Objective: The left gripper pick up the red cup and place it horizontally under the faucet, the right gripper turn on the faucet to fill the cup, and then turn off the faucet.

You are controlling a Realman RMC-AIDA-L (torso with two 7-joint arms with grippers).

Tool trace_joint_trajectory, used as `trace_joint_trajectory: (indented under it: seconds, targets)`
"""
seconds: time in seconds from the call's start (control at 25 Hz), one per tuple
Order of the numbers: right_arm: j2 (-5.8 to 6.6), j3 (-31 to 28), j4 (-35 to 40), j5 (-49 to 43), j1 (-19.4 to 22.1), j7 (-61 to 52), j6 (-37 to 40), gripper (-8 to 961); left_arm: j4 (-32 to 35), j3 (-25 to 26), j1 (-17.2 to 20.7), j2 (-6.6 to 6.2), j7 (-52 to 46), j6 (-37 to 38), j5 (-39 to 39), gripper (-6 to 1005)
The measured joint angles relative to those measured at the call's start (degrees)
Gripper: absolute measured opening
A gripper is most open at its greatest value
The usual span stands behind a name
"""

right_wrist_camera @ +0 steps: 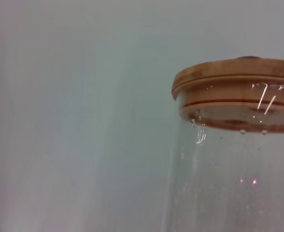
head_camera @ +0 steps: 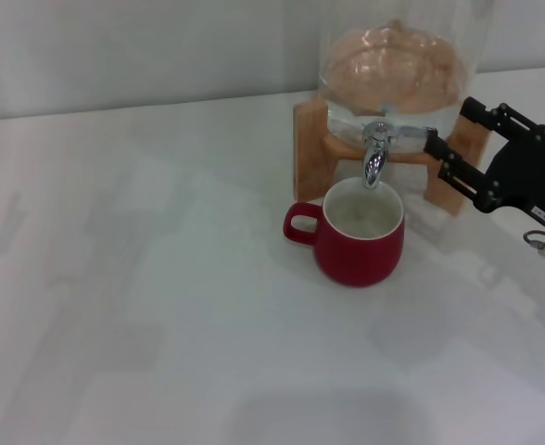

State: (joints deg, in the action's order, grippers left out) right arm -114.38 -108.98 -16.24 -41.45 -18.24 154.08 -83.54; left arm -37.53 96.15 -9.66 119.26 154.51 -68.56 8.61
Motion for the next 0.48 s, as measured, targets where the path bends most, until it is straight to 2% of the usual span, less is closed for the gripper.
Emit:
trace_joint_trajectory:
  seconds: [0.28,0.48]
  targets:
    - [-0.04,-0.28,-0.03,0.13,2.00,-0.01,-1.51,610,0.00,0.00,-0.01,-0.08,0.00,0.00,0.00,853]
    - [0.09,-2.63,-0.09,0.15,3.61,0.00,-2.80,610,0.00,0.00,-0.01,-0.08,0.00,0.00,0.00,853]
